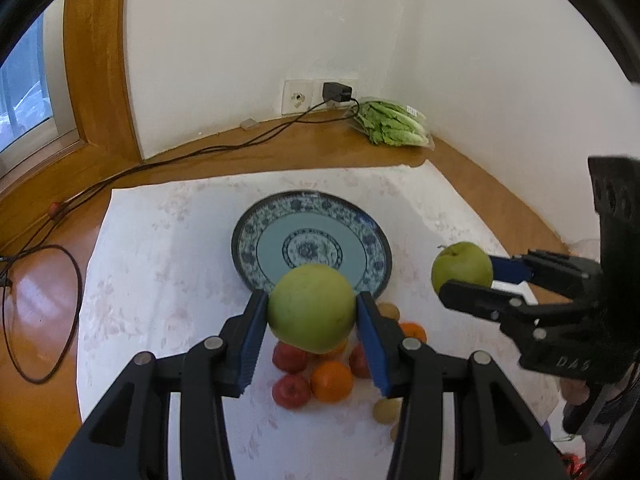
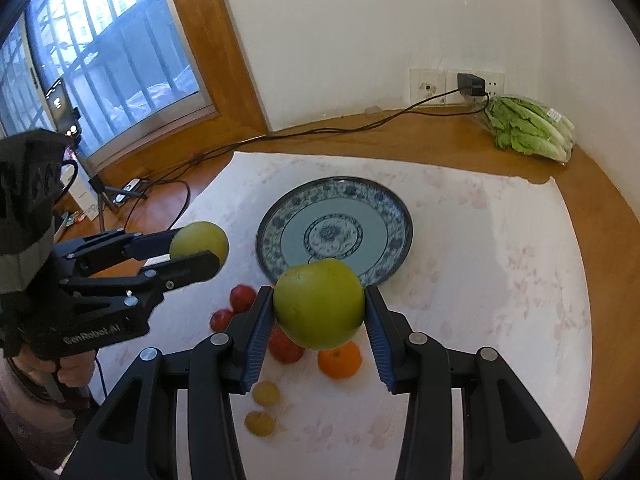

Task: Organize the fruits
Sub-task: 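Carry the pomelo and pear over the blue plate with both tools, then lower both fruits onto the plate and open both tools, then withdraw both tools from the plate back toward the remaining fruits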

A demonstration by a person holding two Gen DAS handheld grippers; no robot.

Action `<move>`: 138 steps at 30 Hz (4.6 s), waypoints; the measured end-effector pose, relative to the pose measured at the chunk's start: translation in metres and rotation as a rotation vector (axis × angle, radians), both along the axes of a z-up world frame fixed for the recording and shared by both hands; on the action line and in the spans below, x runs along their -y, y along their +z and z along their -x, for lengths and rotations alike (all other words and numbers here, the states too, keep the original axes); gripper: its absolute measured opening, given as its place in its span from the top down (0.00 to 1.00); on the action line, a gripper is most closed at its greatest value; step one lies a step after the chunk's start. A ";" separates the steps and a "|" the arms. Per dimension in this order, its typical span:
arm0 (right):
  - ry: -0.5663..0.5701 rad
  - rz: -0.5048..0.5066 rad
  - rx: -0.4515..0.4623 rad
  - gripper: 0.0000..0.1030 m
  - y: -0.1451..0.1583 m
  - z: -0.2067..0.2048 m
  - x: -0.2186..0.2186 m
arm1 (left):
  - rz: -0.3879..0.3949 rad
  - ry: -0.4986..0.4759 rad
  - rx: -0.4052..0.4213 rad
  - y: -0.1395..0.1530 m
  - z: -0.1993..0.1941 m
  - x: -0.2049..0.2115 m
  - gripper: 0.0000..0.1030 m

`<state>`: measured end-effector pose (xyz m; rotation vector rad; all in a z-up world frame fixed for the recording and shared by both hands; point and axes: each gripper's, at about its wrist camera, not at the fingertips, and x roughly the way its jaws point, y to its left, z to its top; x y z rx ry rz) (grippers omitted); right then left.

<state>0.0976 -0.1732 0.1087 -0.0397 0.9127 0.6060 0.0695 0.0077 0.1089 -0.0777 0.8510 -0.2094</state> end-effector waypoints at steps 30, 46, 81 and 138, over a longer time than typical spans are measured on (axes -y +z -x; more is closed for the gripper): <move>-0.017 0.054 0.027 0.56 -0.065 -0.113 -0.028 | 0.060 0.083 -0.092 -0.064 -0.124 -0.003 0.54; 0.000 0.091 0.046 0.56 -0.079 -0.125 -0.031 | 0.048 0.097 -0.100 -0.079 -0.135 -0.005 0.54; -0.049 0.025 0.015 0.47 -0.051 -0.093 -0.003 | 0.008 0.102 -0.095 -0.055 -0.094 -0.009 0.33; 0.041 0.126 -0.084 0.47 -0.078 0.011 0.004 | 0.050 0.163 -0.124 -0.074 0.043 -0.039 0.30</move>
